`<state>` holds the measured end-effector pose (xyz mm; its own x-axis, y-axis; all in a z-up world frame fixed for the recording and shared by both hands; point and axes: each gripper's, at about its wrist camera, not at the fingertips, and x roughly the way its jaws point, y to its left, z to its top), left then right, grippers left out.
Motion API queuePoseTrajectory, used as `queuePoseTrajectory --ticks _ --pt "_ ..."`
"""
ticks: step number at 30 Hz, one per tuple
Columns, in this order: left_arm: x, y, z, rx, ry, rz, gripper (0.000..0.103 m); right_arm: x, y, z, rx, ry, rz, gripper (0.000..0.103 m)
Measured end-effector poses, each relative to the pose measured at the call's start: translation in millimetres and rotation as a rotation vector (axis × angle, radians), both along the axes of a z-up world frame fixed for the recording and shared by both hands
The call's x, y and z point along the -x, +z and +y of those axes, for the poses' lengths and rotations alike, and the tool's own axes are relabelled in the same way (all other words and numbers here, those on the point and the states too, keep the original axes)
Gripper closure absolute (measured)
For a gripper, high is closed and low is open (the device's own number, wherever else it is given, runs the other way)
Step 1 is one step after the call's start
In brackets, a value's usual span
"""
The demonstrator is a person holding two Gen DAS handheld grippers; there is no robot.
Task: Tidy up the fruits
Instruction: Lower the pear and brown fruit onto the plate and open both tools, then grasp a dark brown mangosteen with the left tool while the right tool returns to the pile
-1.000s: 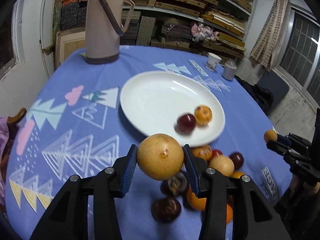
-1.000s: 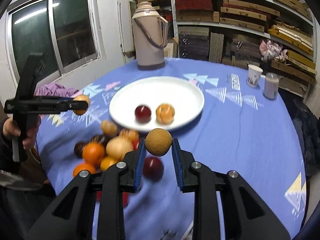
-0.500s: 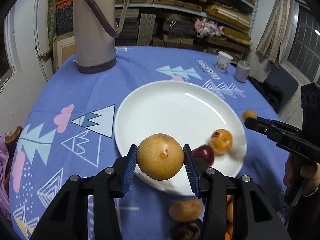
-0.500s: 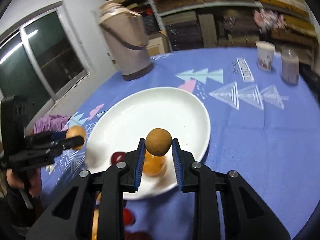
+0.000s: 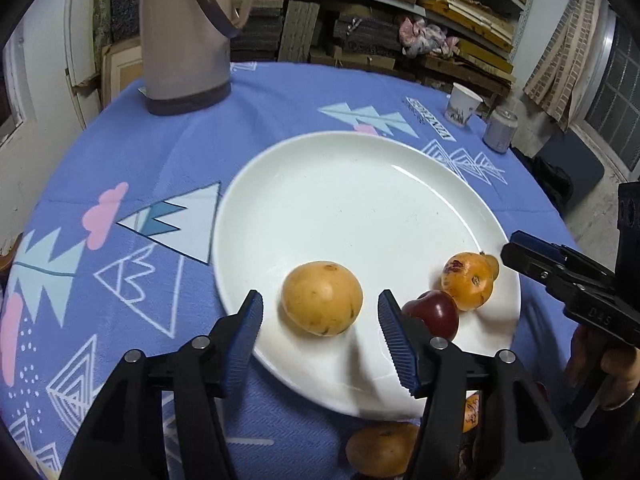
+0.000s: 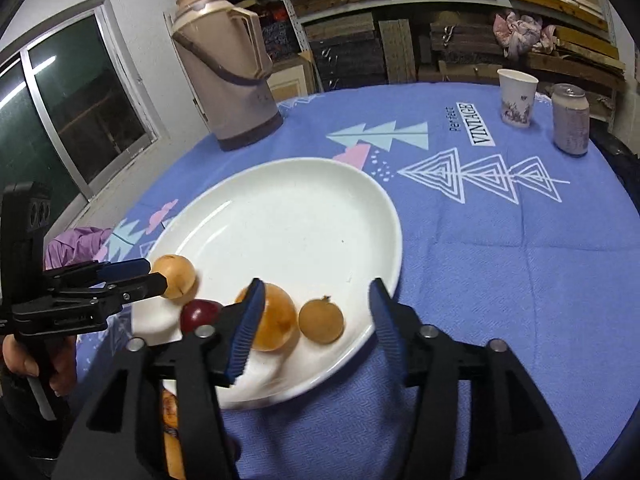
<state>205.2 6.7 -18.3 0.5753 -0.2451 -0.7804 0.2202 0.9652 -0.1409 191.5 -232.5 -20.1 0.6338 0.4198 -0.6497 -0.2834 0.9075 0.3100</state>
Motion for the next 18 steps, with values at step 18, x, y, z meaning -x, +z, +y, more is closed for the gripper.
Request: queuePoseTrajectory --ticks 18 --pt "71.2 13.2 11.3 0.019 -0.021 -0.002 0.032 84.6 36.6 -35.1 -0.074 -0.081 -0.027 0.015"
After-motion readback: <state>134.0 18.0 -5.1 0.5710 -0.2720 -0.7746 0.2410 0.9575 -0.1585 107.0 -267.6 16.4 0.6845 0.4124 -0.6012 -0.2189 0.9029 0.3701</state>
